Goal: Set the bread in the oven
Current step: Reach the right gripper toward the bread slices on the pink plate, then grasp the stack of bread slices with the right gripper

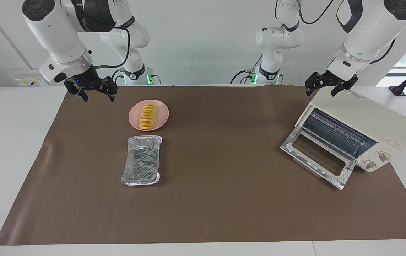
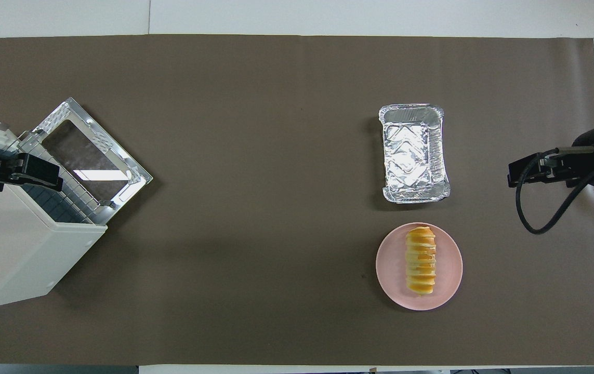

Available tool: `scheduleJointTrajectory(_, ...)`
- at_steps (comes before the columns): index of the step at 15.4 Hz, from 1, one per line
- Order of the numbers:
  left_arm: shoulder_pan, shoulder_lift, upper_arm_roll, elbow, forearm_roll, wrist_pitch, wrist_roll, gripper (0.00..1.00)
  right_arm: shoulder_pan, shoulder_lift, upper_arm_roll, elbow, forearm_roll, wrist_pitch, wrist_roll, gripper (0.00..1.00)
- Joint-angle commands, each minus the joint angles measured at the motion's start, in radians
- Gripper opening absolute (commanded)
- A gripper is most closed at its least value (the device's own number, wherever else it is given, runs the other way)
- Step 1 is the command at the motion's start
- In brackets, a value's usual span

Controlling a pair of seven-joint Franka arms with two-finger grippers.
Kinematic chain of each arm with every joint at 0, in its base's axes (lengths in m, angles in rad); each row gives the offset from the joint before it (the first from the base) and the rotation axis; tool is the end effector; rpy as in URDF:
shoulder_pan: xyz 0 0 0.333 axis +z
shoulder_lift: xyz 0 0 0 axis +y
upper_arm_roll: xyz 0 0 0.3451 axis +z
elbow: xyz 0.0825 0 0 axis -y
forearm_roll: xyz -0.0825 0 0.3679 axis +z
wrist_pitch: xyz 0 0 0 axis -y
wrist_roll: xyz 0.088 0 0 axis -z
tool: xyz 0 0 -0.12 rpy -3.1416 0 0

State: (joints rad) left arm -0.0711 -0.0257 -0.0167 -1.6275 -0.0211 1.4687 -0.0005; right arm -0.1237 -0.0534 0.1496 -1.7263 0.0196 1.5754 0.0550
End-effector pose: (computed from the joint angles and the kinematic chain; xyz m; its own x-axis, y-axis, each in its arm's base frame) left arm 0.5130 -0.0480 0.6206 0.9872 -0.0885 -0.1327 -0.0865 -0.9960 0.0206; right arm 0.5141 0.0177 0.5983 0.9947 -0.0303 -0.0984 -0.0310 -0.9995 -0.0061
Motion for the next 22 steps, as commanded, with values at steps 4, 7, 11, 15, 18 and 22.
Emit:
scheduleJointTrajectory(4,0.004,-0.019,0.0,-0.015,0.018,0.013,0.01,1.0,-0.01,-0.011,0.005,-0.007,0.005,0.001,-0.023,1.0)
scheduleJointTrajectory(7,0.004,-0.019,0.0,-0.015,0.018,0.012,0.011,1.0,-0.011,-0.016,0.005,-0.027,0.006,0.009,-0.012,1.0)
scheduleJointTrajectory(11,0.004,-0.019,0.0,-0.015,0.018,0.013,0.011,1.0,0.024,-0.071,0.011,-0.142,0.011,0.069,0.028,1.0)
scheduleJointTrajectory(15,0.004,-0.019,0.0,-0.015,0.018,0.013,0.011,1.0,0.113,-0.105,0.013,-0.3,0.011,0.202,0.215,1.0)
scheduleJointTrajectory(18,0.004,-0.019,0.0,-0.015,0.018,0.013,0.011,1.0,0.148,-0.106,0.013,-0.398,0.019,0.277,0.284,1.0)
scheduleJointTrajectory(22,0.004,-0.019,0.0,-0.015,0.018,0.013,0.01,1.0,0.18,-0.135,0.015,-0.568,0.058,0.446,0.316,1.0)
